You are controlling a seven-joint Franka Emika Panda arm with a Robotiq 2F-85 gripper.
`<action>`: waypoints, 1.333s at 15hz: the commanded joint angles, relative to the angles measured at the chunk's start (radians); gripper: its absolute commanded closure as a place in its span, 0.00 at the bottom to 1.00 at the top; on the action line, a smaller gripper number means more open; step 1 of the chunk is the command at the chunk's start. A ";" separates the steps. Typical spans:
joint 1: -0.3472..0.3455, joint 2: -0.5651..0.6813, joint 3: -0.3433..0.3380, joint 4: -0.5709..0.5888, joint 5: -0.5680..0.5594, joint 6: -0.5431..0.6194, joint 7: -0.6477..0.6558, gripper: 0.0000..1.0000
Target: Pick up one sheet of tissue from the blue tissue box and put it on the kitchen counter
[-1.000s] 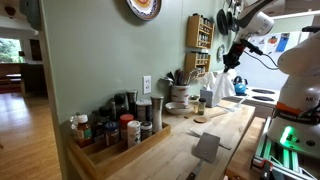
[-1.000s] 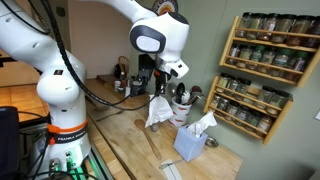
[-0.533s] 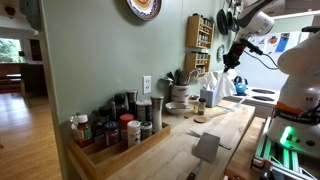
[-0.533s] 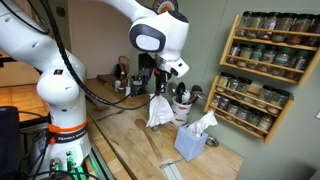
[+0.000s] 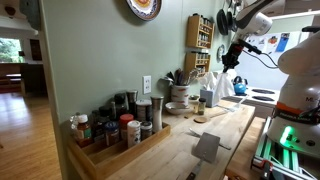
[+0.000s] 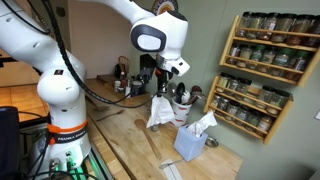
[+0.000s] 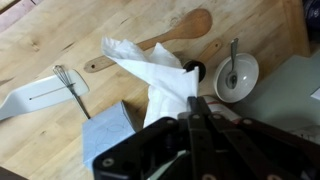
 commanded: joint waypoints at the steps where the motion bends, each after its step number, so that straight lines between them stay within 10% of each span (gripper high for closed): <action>1: 0.008 0.043 0.034 0.000 -0.054 0.067 0.085 1.00; 9: 0.041 0.258 0.145 -0.004 -0.095 0.304 0.275 1.00; 20: 0.038 0.657 0.128 -0.009 -0.236 0.630 0.458 1.00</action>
